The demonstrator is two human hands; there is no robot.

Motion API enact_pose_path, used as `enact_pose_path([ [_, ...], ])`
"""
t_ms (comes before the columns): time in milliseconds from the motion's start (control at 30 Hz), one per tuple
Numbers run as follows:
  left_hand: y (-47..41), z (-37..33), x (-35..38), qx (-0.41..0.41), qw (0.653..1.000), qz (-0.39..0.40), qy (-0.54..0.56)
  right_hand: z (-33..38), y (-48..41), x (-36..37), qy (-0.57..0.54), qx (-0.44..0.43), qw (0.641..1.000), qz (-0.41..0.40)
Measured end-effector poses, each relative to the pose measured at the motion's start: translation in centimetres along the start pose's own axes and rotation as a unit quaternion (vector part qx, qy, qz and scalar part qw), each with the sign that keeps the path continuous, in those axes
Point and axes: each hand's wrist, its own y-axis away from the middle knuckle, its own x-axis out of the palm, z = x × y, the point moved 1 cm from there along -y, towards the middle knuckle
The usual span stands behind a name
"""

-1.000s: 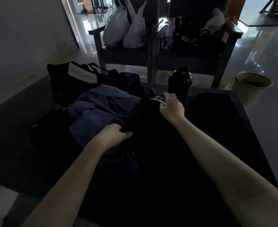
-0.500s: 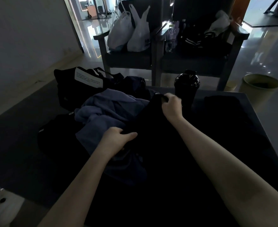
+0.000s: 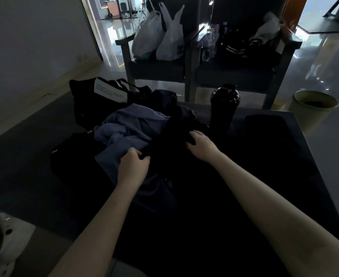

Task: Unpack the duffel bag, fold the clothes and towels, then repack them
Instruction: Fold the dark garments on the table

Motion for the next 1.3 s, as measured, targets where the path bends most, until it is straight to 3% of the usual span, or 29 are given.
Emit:
enact_pose_path([
  [100,1.3,0.1,-0.1,0.038,0.998,-0.040,0.008,-0.1,3.7,0.0,-0.009,-0.014,0.997,-0.074],
  [200,3.9,0.4,0.9,0.168,0.981,-0.072,-0.060,-0.6,8.2,-0.4,0.016,-0.005,0.998,-0.069],
  [300,7.4,0.5,2.4,0.262,0.960,0.059,-0.079,-1.4,12.8,-0.3,0.045,0.026,0.997,-0.059],
  [367,9.9,0.5,3.6,0.225,0.941,0.199,-0.158,-1.9,15.8,-0.2,0.051,0.049,0.994,-0.080],
  [433,11.7,0.8,4.8,0.172,0.901,0.281,-0.281,-2.5,18.9,0.1,0.040,0.066,0.991,-0.110],
  [533,13.2,0.8,5.7,0.188,0.880,0.274,-0.339,-3.8,22.8,0.5,0.051,0.101,0.985,-0.129],
  [633,13.6,0.6,6.0,0.227,0.898,0.229,-0.299,-6.1,25.3,1.2,0.105,0.124,0.983,-0.088],
  [733,12.7,0.6,5.5,0.154,0.954,0.229,-0.117,-8.2,26.7,1.4,0.168,0.112,0.978,-0.047],
  [800,11.8,0.3,4.8,0.089,0.967,0.239,-0.018,-9.0,27.4,0.9,0.173,0.124,0.976,-0.044],
  [933,10.6,-0.9,4.1,0.080,0.972,0.202,-0.084,-10.2,28.5,0.0,0.177,0.134,0.975,-0.031],
  [1100,10.6,-0.7,4.1,-0.032,0.951,0.292,-0.100,-10.8,29.2,-0.4,0.175,0.150,0.972,-0.037],
  [1300,11.9,0.0,4.7,0.073,0.898,0.367,-0.233,-10.4,28.8,-0.3,0.184,0.160,0.970,-0.024],
])
